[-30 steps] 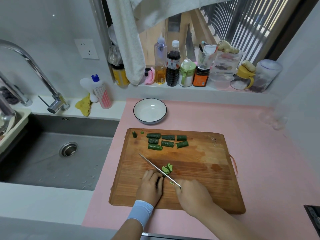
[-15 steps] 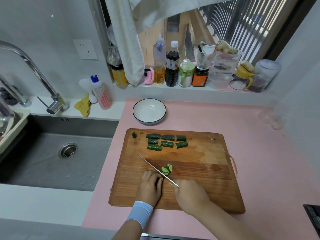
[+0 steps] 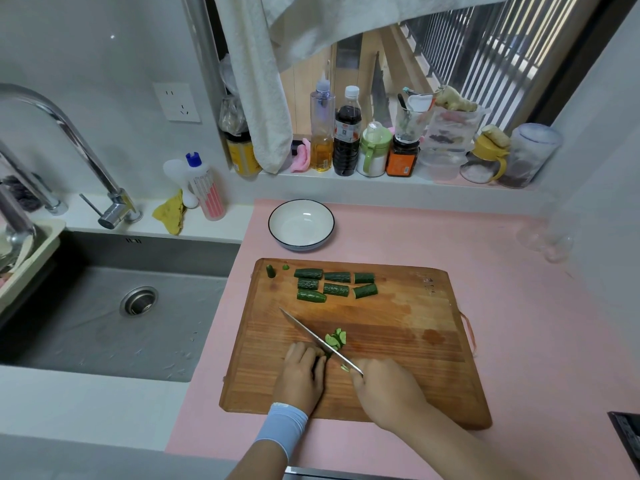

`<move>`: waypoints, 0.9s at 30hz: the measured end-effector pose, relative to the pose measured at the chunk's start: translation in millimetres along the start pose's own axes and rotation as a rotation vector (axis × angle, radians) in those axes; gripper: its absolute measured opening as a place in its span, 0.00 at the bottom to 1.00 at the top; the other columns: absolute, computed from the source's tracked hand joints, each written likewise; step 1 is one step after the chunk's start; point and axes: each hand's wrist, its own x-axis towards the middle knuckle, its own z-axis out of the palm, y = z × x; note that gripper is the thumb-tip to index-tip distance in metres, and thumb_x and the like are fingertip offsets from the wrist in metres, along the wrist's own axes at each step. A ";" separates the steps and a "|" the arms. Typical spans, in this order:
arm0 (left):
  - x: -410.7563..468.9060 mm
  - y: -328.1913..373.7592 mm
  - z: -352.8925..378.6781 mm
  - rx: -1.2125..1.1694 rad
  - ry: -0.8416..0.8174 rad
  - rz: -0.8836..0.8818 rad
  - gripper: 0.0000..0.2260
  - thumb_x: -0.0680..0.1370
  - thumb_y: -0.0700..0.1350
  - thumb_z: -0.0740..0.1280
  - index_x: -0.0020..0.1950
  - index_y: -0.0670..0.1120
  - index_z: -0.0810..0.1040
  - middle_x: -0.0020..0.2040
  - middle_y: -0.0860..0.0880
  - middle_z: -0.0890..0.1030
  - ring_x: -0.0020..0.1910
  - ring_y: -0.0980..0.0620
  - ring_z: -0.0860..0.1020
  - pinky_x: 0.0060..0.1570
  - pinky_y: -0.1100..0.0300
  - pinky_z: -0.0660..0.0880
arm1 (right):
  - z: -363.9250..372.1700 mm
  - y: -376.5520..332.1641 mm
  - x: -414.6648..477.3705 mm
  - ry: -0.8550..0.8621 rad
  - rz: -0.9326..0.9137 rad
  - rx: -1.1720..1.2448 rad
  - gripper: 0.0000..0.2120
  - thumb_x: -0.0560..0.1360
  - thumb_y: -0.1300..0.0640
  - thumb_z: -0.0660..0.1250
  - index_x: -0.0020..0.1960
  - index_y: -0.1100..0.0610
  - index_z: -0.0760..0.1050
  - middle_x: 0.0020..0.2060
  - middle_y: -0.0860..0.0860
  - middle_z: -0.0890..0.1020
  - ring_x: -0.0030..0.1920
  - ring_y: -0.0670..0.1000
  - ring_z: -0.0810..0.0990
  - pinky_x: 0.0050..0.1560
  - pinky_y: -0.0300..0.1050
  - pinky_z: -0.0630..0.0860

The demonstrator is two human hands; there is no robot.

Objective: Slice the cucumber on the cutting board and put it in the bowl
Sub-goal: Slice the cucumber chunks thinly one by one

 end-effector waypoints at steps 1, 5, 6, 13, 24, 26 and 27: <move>0.5 -0.1 0.2 0.002 0.003 -0.001 0.02 0.75 0.41 0.68 0.43 0.45 0.78 0.42 0.50 0.75 0.44 0.52 0.72 0.47 0.64 0.71 | -0.2 1.7 -2.5 0.010 -0.007 -0.004 0.10 0.82 0.49 0.55 0.44 0.48 0.71 0.38 0.48 0.77 0.39 0.54 0.73 0.39 0.46 0.69; 1.4 -0.2 0.2 -0.002 0.000 0.003 0.02 0.74 0.39 0.70 0.42 0.44 0.79 0.42 0.50 0.76 0.44 0.52 0.73 0.49 0.68 0.69 | -0.1 8.2 -11.5 0.034 -0.037 -0.014 0.12 0.83 0.48 0.54 0.50 0.49 0.76 0.38 0.48 0.78 0.38 0.53 0.73 0.39 0.46 0.70; 1.2 0.5 -0.5 -0.006 -0.002 0.000 0.03 0.76 0.41 0.68 0.42 0.44 0.79 0.42 0.50 0.76 0.44 0.52 0.73 0.50 0.67 0.69 | 0.2 8.8 -13.1 0.040 -0.038 -0.007 0.12 0.83 0.48 0.54 0.51 0.49 0.76 0.38 0.48 0.79 0.38 0.53 0.73 0.40 0.47 0.71; 1.4 1.6 -1.9 -0.001 0.011 0.000 0.03 0.73 0.38 0.71 0.42 0.44 0.78 0.41 0.50 0.76 0.43 0.52 0.73 0.48 0.67 0.69 | 4.4 8.7 -15.2 0.055 -0.031 0.001 0.13 0.82 0.46 0.53 0.49 0.49 0.74 0.42 0.51 0.83 0.45 0.56 0.80 0.42 0.48 0.73; 0.6 2.7 -2.8 0.016 0.002 -0.011 0.08 0.69 0.34 0.74 0.41 0.44 0.78 0.41 0.50 0.76 0.44 0.52 0.73 0.49 0.66 0.69 | 6.8 0.3 2.2 -0.002 -0.015 -0.018 0.11 0.82 0.51 0.55 0.49 0.50 0.75 0.43 0.51 0.83 0.46 0.57 0.81 0.39 0.46 0.68; 0.2 2.6 -3.2 0.018 -0.002 -0.012 0.08 0.69 0.34 0.74 0.41 0.44 0.78 0.41 0.50 0.76 0.44 0.53 0.72 0.49 0.68 0.68 | 5.8 1.1 3.6 -0.015 -0.007 -0.011 0.11 0.82 0.50 0.55 0.46 0.49 0.73 0.41 0.50 0.81 0.44 0.57 0.79 0.39 0.46 0.68; 0.4 2.7 -3.4 0.017 -0.002 -0.010 0.08 0.69 0.34 0.74 0.41 0.44 0.78 0.42 0.50 0.76 0.44 0.53 0.72 0.49 0.69 0.67 | 5.3 1.5 4.0 -0.014 -0.004 -0.010 0.11 0.82 0.50 0.55 0.47 0.50 0.73 0.42 0.51 0.82 0.45 0.57 0.80 0.39 0.47 0.69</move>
